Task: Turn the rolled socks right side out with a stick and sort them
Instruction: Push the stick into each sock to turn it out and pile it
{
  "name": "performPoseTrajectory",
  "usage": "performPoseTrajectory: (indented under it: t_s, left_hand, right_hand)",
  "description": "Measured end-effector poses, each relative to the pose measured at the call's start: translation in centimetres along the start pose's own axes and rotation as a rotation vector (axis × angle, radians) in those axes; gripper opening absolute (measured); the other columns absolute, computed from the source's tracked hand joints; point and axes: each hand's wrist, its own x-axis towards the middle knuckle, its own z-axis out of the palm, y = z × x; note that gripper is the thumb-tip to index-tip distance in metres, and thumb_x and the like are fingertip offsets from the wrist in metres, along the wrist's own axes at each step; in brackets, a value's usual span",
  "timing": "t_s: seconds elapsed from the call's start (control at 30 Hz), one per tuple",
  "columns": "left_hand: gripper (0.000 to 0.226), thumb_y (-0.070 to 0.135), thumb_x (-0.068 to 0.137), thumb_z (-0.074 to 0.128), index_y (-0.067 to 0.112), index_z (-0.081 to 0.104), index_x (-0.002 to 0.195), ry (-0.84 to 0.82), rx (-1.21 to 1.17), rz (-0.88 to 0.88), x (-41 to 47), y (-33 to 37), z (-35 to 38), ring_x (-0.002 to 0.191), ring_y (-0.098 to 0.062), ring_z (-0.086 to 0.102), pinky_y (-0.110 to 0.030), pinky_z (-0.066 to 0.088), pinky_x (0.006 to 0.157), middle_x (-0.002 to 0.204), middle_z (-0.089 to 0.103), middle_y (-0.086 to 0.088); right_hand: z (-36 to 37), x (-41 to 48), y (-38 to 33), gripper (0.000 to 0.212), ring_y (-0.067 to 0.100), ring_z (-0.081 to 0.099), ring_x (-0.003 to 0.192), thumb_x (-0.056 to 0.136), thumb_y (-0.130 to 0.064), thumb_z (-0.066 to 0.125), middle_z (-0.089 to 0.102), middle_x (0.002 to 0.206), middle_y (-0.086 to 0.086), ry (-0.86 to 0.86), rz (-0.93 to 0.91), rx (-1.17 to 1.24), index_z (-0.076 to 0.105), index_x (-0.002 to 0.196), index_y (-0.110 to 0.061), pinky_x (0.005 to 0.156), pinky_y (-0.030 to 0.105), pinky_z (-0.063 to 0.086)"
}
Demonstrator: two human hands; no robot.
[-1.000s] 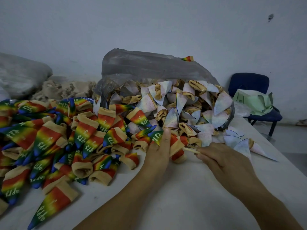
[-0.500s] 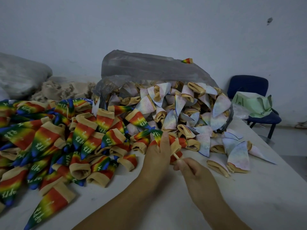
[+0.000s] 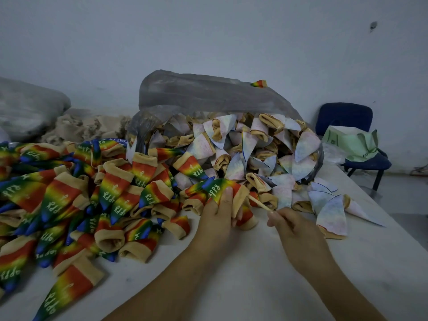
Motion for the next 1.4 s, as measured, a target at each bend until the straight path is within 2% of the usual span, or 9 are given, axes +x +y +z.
performPoseTrajectory:
  t_s: [0.2,0.33,0.4,0.5,0.7,0.9,1.03,1.23,1.4]
  left_hand:
    - [0.060,0.054,0.095,0.034,0.024,0.064,0.052,0.042,-0.035,0.008,0.0,0.4,0.4,0.049,-0.004,0.052,-0.015,0.041,0.050,0.051,0.056,0.005]
    - [0.052,0.059,0.092,0.042,0.020,0.077,0.085,-0.017,-0.111,-0.105,-0.1,-0.1,0.0,0.076,-0.015,0.066,-0.031,0.052,0.075,0.079,0.071,-0.004]
    - [0.038,0.045,0.094,0.053,0.019,0.079,0.087,0.010,-0.265,-0.186,0.1,0.1,-0.3,0.073,-0.014,0.065,-0.028,0.049,0.065,0.084,0.072,-0.007]
    - [0.020,0.022,0.084,0.065,0.011,0.081,0.089,0.001,-0.656,-0.365,0.8,0.6,-1.3,0.092,-0.016,0.074,-0.018,0.054,0.054,0.106,0.075,-0.012]
    - [0.025,0.012,0.085,0.060,0.000,0.077,0.098,-0.095,-0.844,-0.347,0.6,0.7,-0.9,0.105,-0.029,0.070,-0.024,0.059,0.073,0.113,0.071,-0.022]
    - [0.017,0.022,0.081,0.067,0.016,0.080,0.088,-0.088,-0.632,-0.314,0.7,0.3,-1.2,0.093,-0.018,0.073,-0.024,0.057,0.070,0.099,0.075,-0.009]
    - [0.019,0.031,0.087,0.066,0.014,0.075,0.083,-0.101,-0.405,-0.249,0.4,0.5,-0.7,0.066,-0.010,0.058,-0.023,0.047,0.065,0.075,0.063,-0.004]
    - [0.035,0.032,0.101,0.051,0.021,0.066,0.072,-0.211,-0.091,-0.146,-0.5,0.5,-0.5,0.057,-0.004,0.051,-0.013,0.041,0.055,0.060,0.056,0.009]
    - [0.055,0.066,0.090,0.039,0.024,0.053,0.057,-0.145,-0.058,-0.125,-0.3,0.4,-0.8,0.052,-0.007,0.040,-0.014,0.034,0.050,0.054,0.045,0.006]
  right_hand:
    - [1.5,-0.6,-0.7,0.026,-0.006,0.052,0.062,0.091,-0.048,0.047,0.065,0.074,0.003,-0.069,0.022,0.181,0.061,0.071,-0.039,0.050,0.012,0.033]
    - [-0.6,0.2,0.4,0.025,0.003,0.057,0.069,0.088,-0.057,0.041,0.066,0.075,-0.003,-0.125,0.002,-0.015,0.058,0.073,-0.047,0.065,0.024,0.044]
    - [-1.9,0.7,1.0,0.023,0.000,0.056,0.071,0.089,-0.055,0.042,0.066,0.077,-0.009,-0.124,-0.022,-0.122,0.059,0.077,-0.045,0.067,0.026,0.047]
    - [-3.1,1.1,1.6,0.020,-0.006,0.053,0.073,0.090,-0.050,0.046,0.063,0.082,-0.016,-0.083,-0.031,-0.176,0.062,0.083,-0.040,0.062,0.015,0.040]
    - [-3.4,1.2,1.4,0.015,-0.007,0.053,0.073,0.089,-0.049,0.047,0.062,0.080,-0.016,-0.064,-0.069,-0.139,0.057,0.079,-0.045,0.058,0.010,0.035]
    - [-4.1,1.2,1.7,0.016,-0.018,0.047,0.085,0.089,-0.050,0.046,0.061,0.082,-0.021,-0.102,-0.104,-0.214,0.060,0.082,-0.045,0.058,0.008,0.033]
    - [-3.4,1.1,1.2,0.013,-0.006,0.053,0.078,0.089,-0.049,0.049,0.061,0.081,-0.020,-0.070,-0.107,-0.108,0.059,0.081,-0.045,0.061,0.011,0.035]
    - [-2.5,0.9,1.1,0.014,-0.001,0.056,0.077,0.086,-0.052,0.052,0.064,0.079,-0.019,-0.007,-0.033,0.021,0.061,0.077,-0.047,0.062,0.022,0.040]
    - [-2.7,1.3,1.6,0.015,0.007,0.059,0.082,0.085,-0.049,0.055,0.067,0.083,-0.008,-0.144,-0.066,0.036,0.067,0.079,-0.041,0.077,0.035,0.048]
